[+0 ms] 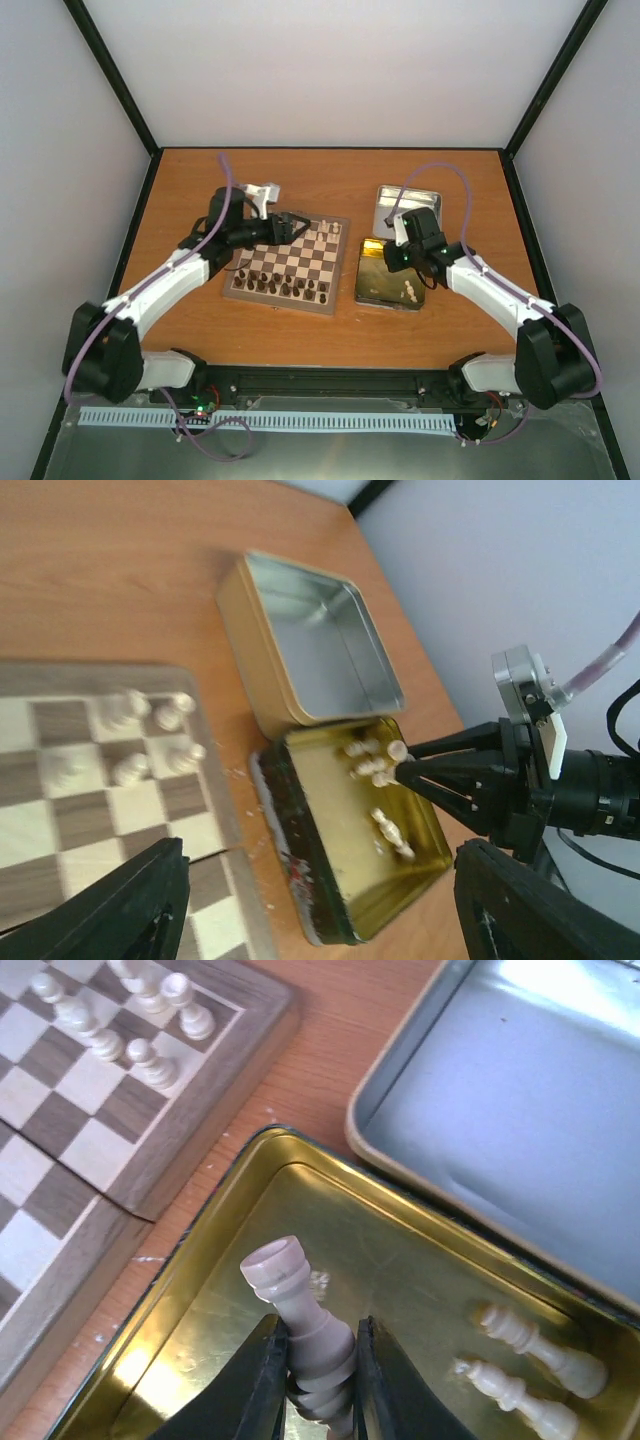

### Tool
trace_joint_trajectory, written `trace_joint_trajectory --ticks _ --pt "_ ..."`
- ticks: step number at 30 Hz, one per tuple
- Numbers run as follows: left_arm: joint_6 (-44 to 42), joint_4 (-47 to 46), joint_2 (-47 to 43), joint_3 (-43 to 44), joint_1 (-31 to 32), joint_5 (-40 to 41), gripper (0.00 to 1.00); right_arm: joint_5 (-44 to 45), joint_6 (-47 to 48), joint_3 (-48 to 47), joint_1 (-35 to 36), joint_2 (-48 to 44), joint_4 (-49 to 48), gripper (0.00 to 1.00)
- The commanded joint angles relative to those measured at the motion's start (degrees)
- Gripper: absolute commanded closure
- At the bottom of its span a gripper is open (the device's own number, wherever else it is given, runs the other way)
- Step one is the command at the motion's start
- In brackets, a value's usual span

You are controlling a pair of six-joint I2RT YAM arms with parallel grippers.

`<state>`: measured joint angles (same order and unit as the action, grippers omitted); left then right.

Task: Set up the chess pieces on the board
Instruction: Pick up the chess piece from the storage box.

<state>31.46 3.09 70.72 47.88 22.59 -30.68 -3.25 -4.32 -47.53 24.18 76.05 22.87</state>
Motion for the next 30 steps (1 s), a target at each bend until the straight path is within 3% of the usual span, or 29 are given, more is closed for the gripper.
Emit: trace_joint_trajectory --ticks 1,16,21,30 --pt "1.8 -1.7 8.4 7.4 4.4 -8.6 0.26 -4.7 -1.6 4.8 1.1 -4.1 -8.4 0.83" --pt "5.5 -3.2 29.2 20.5 15.8 -11.5 0.32 -10.6 -3.4 10.9 2.6 -10.1 -15.5 0.82" --pt "8.1 -5.1 32.7 22.0 16.6 -12.4 0.47 -11.4 -3.2 11.4 2.7 -10.6 -15.9 0.81" --pt "9.5 -6.1 36.1 23.7 17.0 -14.8 0.51 -12.7 -2.7 11.0 2.8 -9.8 -15.9 0.81"
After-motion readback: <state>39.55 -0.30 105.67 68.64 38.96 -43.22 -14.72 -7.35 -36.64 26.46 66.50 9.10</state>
